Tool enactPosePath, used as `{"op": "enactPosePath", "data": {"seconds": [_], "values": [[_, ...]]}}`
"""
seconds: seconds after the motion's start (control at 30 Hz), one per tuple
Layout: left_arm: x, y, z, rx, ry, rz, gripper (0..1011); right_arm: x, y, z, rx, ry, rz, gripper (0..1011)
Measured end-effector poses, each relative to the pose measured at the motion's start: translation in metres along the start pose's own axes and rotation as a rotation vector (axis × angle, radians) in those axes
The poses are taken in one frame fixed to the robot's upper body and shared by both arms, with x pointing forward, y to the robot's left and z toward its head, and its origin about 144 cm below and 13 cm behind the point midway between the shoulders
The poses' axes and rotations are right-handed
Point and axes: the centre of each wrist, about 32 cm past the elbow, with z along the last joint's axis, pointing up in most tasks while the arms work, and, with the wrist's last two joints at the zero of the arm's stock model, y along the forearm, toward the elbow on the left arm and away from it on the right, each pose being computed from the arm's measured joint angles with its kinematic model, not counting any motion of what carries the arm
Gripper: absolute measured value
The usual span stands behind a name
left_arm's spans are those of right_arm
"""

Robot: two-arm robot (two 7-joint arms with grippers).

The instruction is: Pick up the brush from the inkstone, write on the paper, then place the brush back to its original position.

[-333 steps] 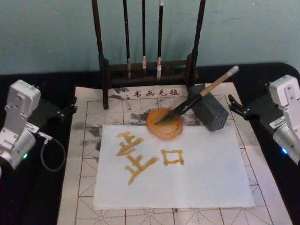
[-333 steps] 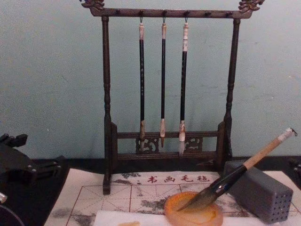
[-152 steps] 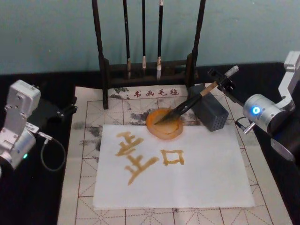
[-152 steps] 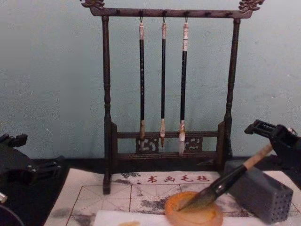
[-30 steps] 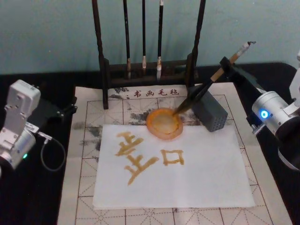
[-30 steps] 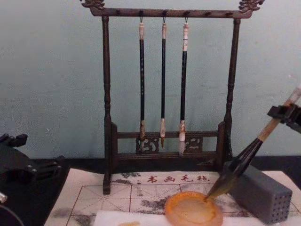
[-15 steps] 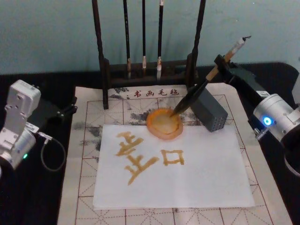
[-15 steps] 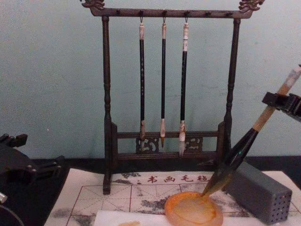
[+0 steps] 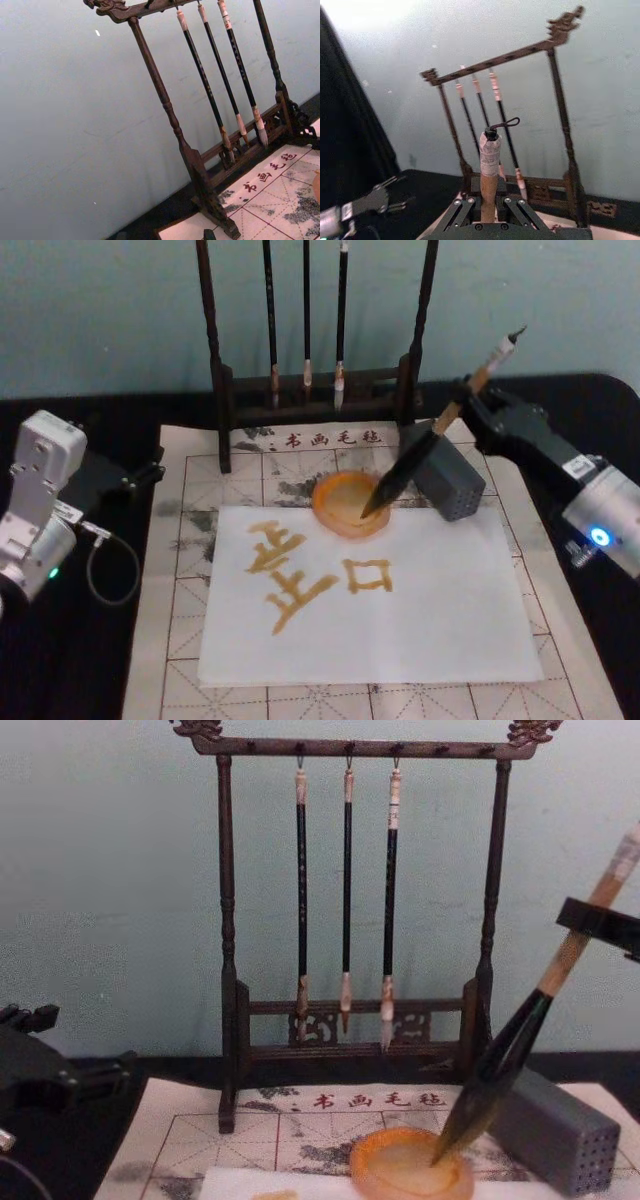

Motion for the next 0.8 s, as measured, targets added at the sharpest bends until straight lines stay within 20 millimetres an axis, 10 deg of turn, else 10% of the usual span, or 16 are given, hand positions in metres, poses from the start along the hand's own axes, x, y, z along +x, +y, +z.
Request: {"op": "enactPosePath", "data": {"seconds": [0.8], "values": [[0.000, 0.000, 0.000, 0.000, 0.000, 0.000, 1001, -0.024, -0.042, -0.015, -0.034, -0.146, 0.172, 183]]}}
